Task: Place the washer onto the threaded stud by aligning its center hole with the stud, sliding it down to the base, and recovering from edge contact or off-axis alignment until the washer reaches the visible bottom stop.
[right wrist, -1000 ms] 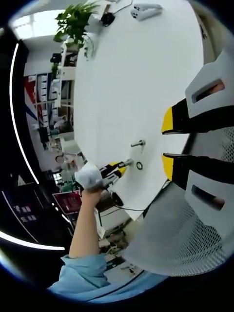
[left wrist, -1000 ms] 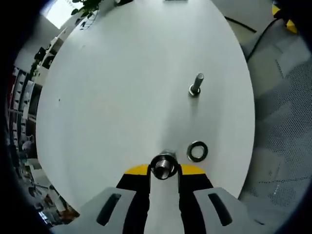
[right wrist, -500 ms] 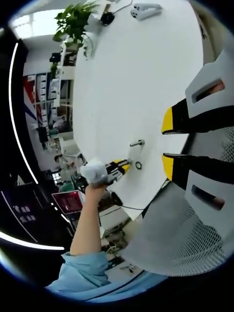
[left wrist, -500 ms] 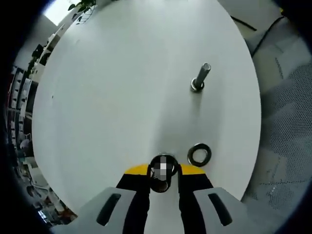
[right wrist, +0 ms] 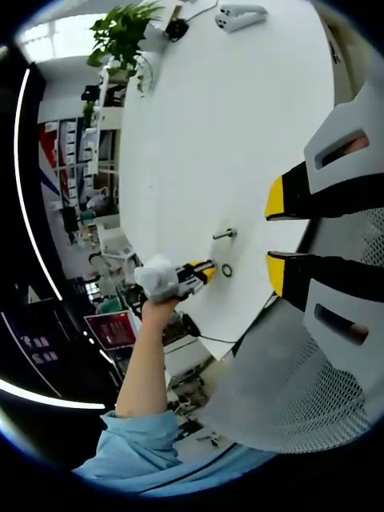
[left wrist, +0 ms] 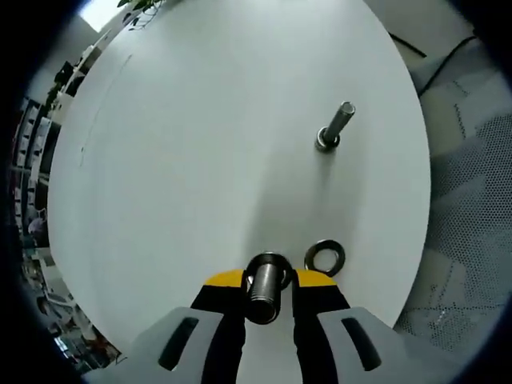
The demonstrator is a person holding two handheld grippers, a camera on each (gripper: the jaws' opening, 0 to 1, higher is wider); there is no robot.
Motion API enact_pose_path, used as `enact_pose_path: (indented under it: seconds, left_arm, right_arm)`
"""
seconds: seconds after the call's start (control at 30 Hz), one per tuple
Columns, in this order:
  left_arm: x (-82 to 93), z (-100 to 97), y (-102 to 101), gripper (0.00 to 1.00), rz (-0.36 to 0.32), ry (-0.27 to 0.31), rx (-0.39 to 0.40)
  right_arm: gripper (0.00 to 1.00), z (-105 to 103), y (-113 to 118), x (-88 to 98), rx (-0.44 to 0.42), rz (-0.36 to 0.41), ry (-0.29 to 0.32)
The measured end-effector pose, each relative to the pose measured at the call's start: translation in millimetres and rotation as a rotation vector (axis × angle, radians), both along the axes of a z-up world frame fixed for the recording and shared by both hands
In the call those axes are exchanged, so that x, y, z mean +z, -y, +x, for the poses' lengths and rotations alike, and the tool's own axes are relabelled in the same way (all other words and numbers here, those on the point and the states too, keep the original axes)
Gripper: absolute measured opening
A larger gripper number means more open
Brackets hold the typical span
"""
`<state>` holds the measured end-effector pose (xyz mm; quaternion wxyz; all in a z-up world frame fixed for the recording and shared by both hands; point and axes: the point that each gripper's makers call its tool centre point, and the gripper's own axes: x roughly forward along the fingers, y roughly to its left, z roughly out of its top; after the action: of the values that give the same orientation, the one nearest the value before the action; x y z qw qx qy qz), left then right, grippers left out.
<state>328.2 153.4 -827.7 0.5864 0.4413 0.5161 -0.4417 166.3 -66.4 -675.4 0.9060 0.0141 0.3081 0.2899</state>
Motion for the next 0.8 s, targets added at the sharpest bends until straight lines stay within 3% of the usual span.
enact_pose_path:
  seconds: [0.67,0.8]
  left_arm:
    - [-1.2,-35.9,10,0.19,-0.018,-0.017,-0.013]
    - [-0.3,-35.7,12,0.20,-0.028,-0.005,-0.014]
  right_arm:
    - [0.18,-1,-1,0.3,0.009,0.001,0.006]
    - [0.18,-1,-2,0.5,0.011,0.000,0.007]
